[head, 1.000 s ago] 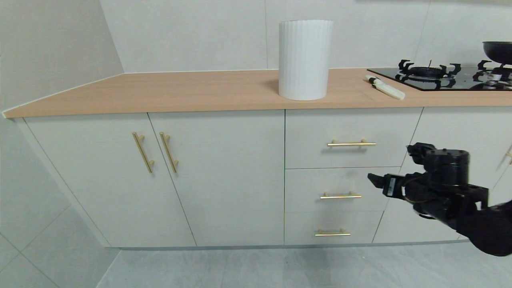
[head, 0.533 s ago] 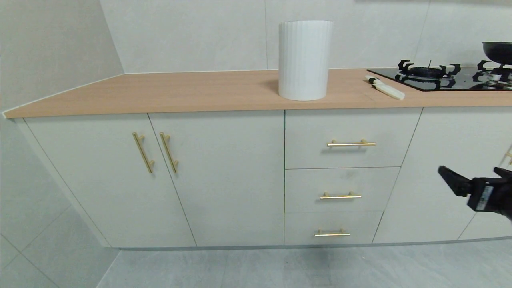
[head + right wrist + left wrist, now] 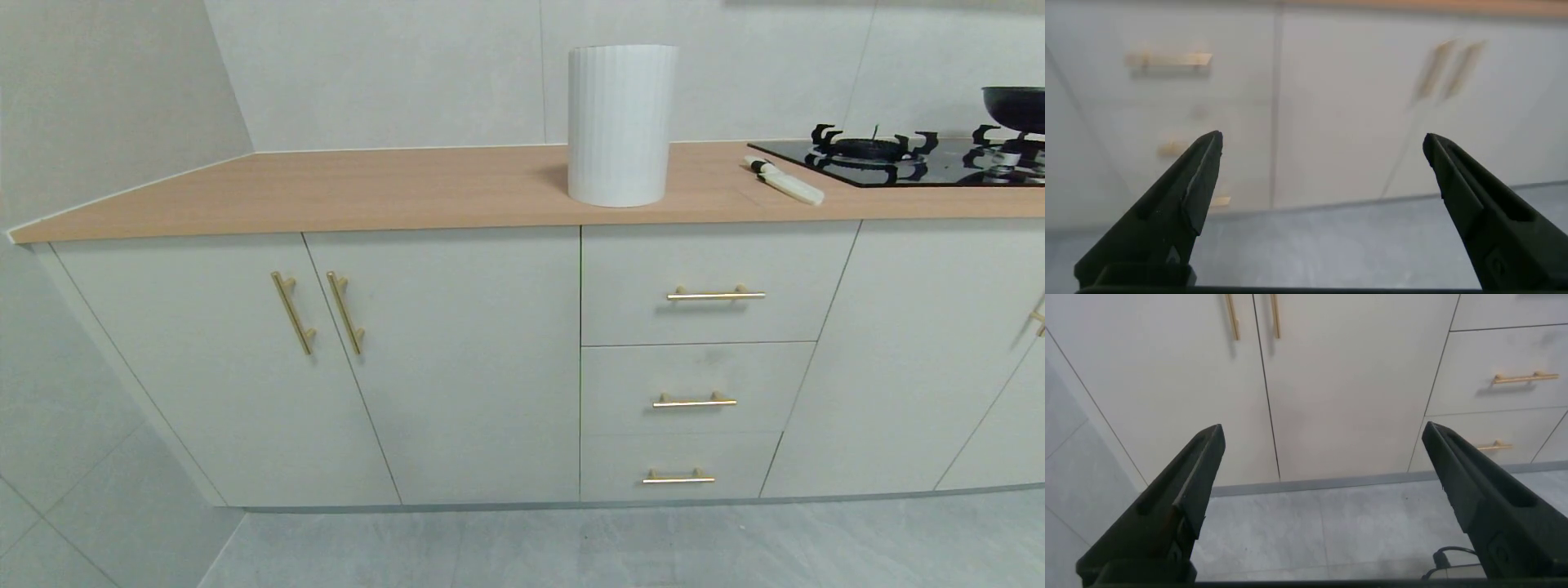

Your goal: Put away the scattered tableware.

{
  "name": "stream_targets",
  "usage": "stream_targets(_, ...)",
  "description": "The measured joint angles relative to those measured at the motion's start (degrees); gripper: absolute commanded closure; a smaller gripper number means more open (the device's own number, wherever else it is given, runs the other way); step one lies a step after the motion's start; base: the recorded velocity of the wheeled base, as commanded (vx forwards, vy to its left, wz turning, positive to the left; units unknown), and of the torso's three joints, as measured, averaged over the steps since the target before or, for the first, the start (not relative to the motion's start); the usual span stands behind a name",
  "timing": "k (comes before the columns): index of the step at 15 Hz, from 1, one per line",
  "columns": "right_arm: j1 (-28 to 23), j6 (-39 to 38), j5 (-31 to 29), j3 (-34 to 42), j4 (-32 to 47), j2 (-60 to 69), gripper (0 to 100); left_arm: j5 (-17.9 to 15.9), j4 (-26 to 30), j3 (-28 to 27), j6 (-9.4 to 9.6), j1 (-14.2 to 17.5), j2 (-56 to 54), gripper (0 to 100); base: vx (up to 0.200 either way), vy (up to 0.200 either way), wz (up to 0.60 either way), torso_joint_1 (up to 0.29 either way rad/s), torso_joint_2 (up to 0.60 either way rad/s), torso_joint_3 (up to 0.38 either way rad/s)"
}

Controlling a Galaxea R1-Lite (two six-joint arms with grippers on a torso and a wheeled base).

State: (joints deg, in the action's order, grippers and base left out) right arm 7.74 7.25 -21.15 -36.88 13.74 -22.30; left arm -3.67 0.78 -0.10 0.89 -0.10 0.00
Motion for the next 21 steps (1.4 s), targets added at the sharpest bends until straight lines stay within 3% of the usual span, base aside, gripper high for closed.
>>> stream_targets(2, -2.9, 1.3, 1.6, -2.4, 5.0, 8.1, 0, 0.0, 0.0, 0.0, -0.02, 0.0, 0.0, 0, 0.0, 0.0, 0.0, 0.0, 0.0, 0.0)
stream_targets(6, -6.4, 1.3, 11.3, -1.6, 7.5, 17.6, 0, 0.0, 0.0, 0.0, 0.0, 0.0, 0.0, 0, 0.0, 0.0, 0.0, 0.0, 0.0, 0.0)
stream_targets(10, -7.5, -1.6, 17.5, 11.2, 2.0, 21.4, 0, 0.0, 0.0, 0.0, 0.0, 0.0, 0.0, 0, 0.0, 0.0, 0.0, 0.0, 0.0, 0.0)
stream_targets(15, -7.7, -3.4, 22.8, 32.7, -19.0, 22.3, 0, 0.0, 0.0, 0.0, 0.0, 0.0, 0.0, 0, 0.0, 0.0, 0.0, 0.0, 0.0, 0.0)
stream_targets(21, -7.7, -6.9, 23.0, 36.7, -14.0, 22.4, 0, 0.0, 0.0, 0.0, 0.0, 0.0, 0.0, 0, 0.0, 0.0, 0.0, 0.0, 0.0, 0.0)
